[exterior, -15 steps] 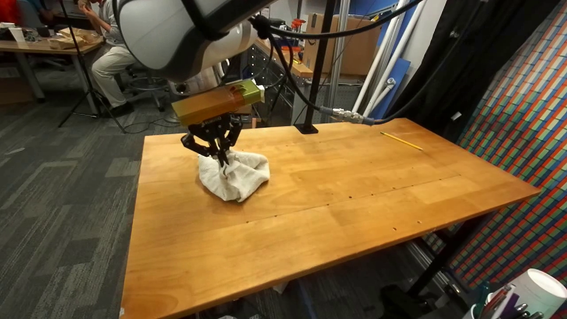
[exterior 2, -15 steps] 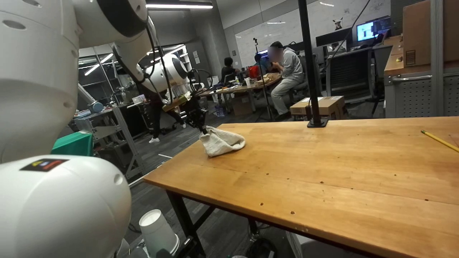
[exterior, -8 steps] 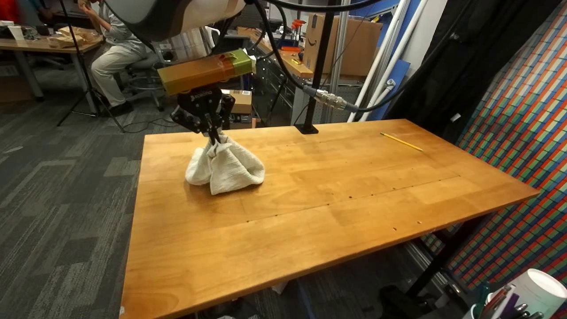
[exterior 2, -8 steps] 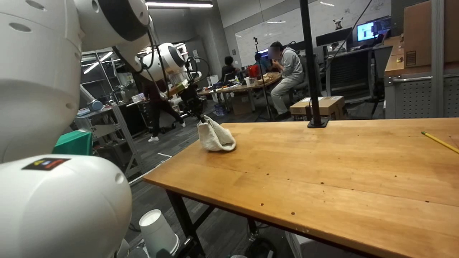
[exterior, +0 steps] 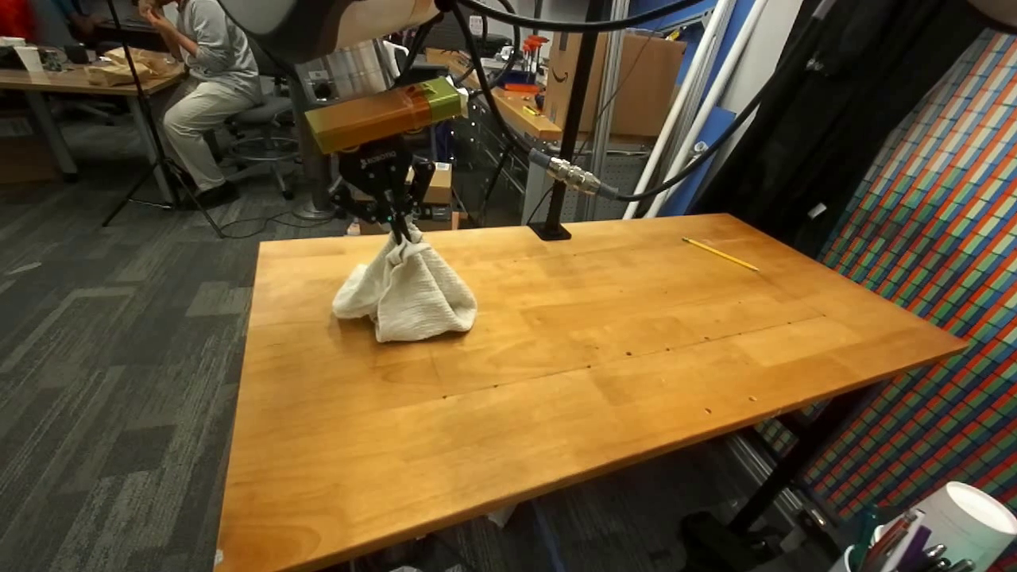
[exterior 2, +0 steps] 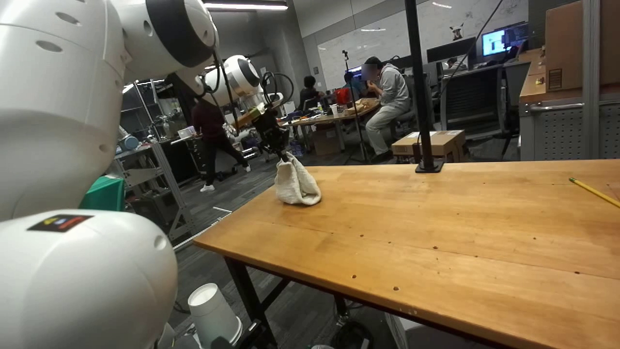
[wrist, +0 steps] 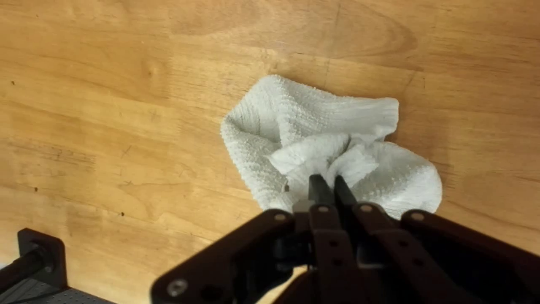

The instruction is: Fold up the cloth

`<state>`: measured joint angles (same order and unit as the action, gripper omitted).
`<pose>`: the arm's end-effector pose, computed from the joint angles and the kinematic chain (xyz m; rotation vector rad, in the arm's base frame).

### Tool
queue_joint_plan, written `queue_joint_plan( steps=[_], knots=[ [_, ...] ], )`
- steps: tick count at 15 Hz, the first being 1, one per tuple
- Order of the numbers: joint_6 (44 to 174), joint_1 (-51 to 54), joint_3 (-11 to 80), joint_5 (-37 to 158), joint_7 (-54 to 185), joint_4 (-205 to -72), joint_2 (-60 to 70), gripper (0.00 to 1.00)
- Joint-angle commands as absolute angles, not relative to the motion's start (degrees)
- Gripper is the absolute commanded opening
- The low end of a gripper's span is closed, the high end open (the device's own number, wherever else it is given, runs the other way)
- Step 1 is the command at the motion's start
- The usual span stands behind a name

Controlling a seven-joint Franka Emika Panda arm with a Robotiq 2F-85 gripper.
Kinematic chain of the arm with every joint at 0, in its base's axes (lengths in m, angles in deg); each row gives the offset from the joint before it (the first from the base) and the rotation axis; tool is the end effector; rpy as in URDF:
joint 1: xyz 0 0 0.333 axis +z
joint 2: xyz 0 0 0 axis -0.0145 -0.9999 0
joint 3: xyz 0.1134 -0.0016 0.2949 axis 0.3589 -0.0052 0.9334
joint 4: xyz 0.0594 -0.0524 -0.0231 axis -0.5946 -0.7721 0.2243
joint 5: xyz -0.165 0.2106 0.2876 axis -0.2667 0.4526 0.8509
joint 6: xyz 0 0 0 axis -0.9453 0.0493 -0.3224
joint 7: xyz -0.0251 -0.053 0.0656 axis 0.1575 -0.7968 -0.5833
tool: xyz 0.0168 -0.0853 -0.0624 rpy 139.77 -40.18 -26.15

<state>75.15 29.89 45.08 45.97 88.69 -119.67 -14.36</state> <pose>0.6058 0.3778 0.3803 2.8662 0.2795 0.0023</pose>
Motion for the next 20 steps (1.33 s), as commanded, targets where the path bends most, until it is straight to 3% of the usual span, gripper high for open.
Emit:
queue_joint_plan(
  steps=[1, 20],
  knots=[
    [71.0, 29.7, 44.2, 46.1, 87.3, -113.3, -17.4, 0.03],
    [65.5, 36.0, 40.9, 44.3, 83.2, -90.9, -31.4, 0.03]
  ],
)
